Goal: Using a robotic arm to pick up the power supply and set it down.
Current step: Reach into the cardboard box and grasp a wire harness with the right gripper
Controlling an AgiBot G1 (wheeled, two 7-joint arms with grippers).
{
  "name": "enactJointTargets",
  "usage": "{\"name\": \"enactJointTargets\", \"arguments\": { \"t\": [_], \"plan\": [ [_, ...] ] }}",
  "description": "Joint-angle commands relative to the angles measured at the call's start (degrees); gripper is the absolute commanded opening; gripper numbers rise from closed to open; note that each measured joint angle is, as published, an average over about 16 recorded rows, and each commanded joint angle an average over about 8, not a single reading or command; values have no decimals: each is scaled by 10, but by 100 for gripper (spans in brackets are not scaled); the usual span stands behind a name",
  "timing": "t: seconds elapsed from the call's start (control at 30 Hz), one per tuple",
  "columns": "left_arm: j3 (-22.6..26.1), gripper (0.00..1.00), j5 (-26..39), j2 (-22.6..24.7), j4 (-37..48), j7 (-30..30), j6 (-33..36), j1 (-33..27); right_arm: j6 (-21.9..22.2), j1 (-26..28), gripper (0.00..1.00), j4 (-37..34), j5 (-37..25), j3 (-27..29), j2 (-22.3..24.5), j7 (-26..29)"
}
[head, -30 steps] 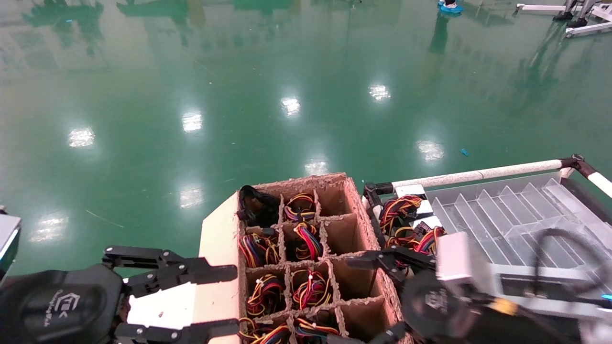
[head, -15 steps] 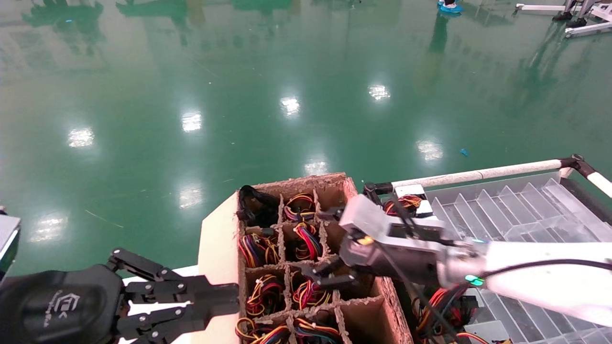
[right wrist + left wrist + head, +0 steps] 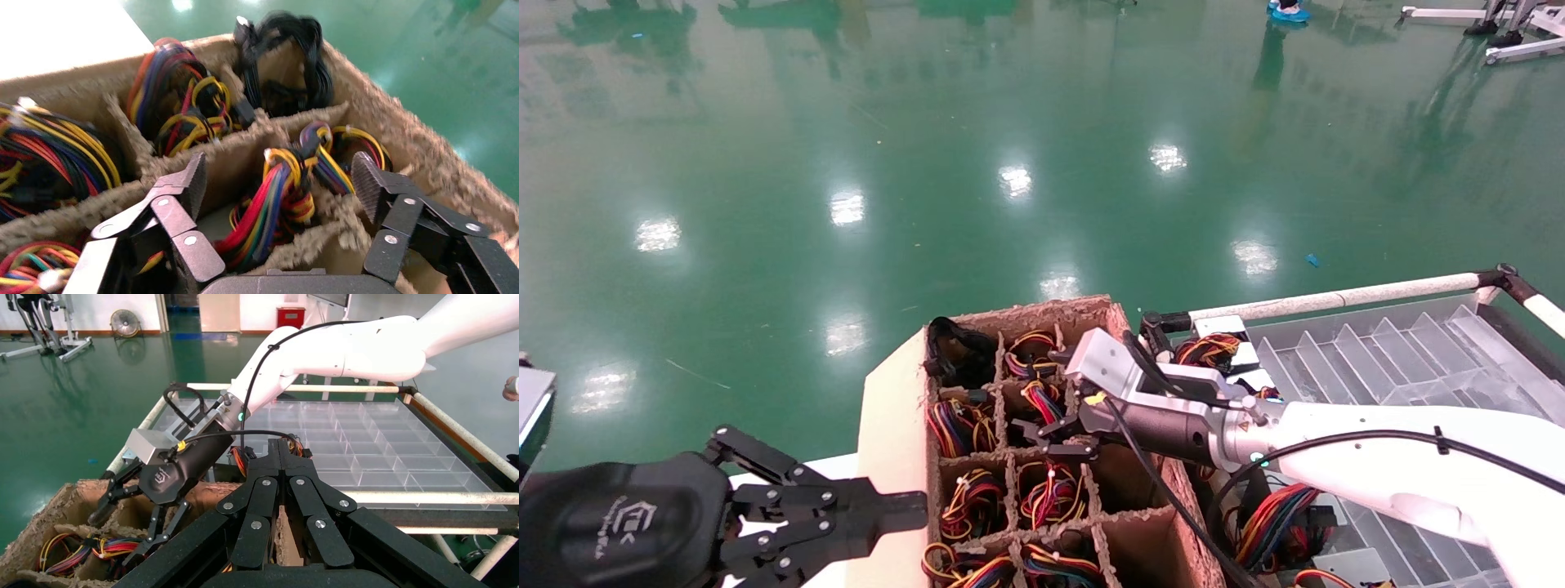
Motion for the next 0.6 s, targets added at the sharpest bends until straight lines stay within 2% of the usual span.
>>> {"name": "enactJointTargets", "arguments": {
  "t": [0.03, 0.6],
  "plan": [
    [0, 0, 0, 0, 0, 0, 0, 0, 7, 1, 0, -7, -5, -1, -2, -3],
    [1, 0, -1, 0, 0, 0, 0, 0, 19, -2, 0, -14, -19, -8, -6, 17]
  ]
}}
